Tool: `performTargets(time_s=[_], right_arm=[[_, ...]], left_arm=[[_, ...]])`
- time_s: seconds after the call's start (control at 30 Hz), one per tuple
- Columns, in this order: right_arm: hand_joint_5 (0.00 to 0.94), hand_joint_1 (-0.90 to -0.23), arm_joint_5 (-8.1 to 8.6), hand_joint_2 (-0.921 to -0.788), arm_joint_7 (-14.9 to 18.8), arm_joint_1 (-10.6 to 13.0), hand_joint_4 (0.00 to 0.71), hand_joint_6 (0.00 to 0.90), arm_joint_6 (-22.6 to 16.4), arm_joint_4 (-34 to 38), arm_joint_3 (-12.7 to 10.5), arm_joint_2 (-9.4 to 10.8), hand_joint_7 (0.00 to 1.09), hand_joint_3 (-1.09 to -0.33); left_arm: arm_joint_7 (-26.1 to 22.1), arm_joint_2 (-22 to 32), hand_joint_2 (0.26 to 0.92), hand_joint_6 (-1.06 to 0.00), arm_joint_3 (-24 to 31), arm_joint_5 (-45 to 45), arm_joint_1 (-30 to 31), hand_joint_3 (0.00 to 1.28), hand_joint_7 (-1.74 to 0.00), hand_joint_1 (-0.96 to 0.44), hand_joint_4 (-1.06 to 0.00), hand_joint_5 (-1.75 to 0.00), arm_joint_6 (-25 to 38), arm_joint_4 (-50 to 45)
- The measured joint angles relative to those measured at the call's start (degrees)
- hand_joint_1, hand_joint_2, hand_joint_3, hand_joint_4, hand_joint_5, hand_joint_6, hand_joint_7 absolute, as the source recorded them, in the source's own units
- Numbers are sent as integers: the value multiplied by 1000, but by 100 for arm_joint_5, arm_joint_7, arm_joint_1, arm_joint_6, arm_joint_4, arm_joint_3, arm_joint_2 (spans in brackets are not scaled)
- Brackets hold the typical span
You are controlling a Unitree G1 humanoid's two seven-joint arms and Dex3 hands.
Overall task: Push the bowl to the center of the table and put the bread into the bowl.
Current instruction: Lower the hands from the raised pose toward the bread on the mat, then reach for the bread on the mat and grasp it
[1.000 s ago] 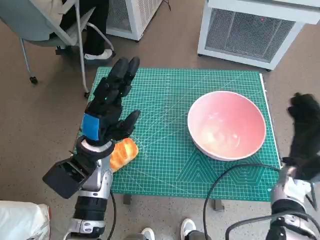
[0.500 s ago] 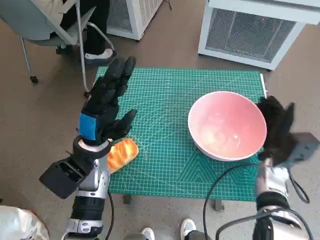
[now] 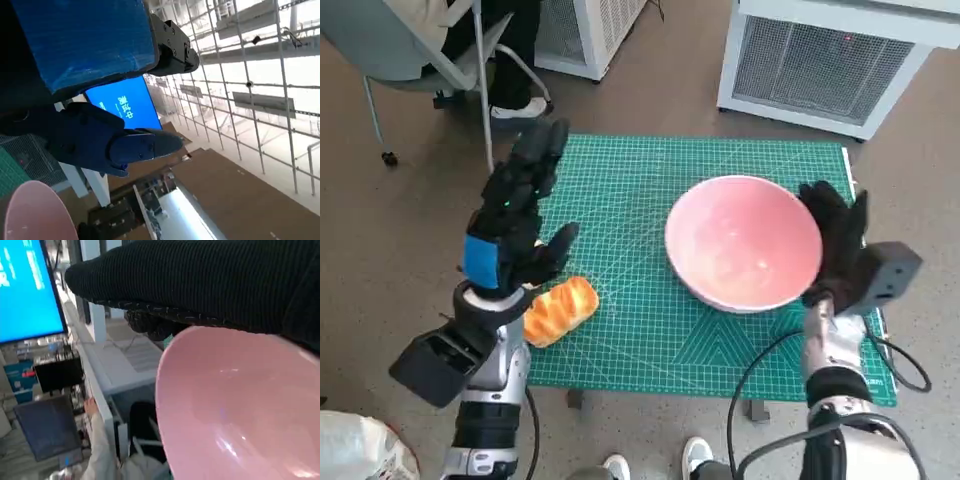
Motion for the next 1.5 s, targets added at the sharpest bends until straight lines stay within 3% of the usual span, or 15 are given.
performTargets(time_s=[0.23,0.6,0.8,1.0,1.2,1.37,1.5], right_arm=[[2,-501,-174,-921,-84,-185,186,152,65,13,81,172,219,-903],[8,-506,-254,-921,-299,-632,202,162,456,75,179,398,224,-888],[2,-483,-408,-921,-349,-809,194,170,611,91,257,426,222,-893],[0,-493,-441,-921,-348,-903,190,169,615,85,304,328,217,-897],[0,-521,-529,-921,-321,-957,190,165,314,-10,360,73,212,-889],[1,-546,-532,-921,-195,-1001,191,165,-287,-246,387,-139,209,-888],[6,-562,-525,-921,9,-1007,202,171,-863,-496,428,-189,213,-885]], left_arm=[[67,8,921,-342,15,9,113,360,-30,-508,-281,0,-28,-57],[187,10,921,-356,30,83,315,358,-30,-509,-288,-3,-33,-224],[233,12,921,-362,33,107,387,359,-29,-518,-286,-1,-33,-256],[292,82,921,-355,52,233,569,394,-20,-535,-284,-1,-30,-435],[509,482,921,-348,217,957,947,448,-14,-539,-285,-1,344,-978],[541,993,921,-345,342,1746,1446,466,-10,-557,-286,-1,1505,-1946],[427,1276,921,-366,392,2111,1788,447,-19,-578,-287,-1,2439,-2652]])
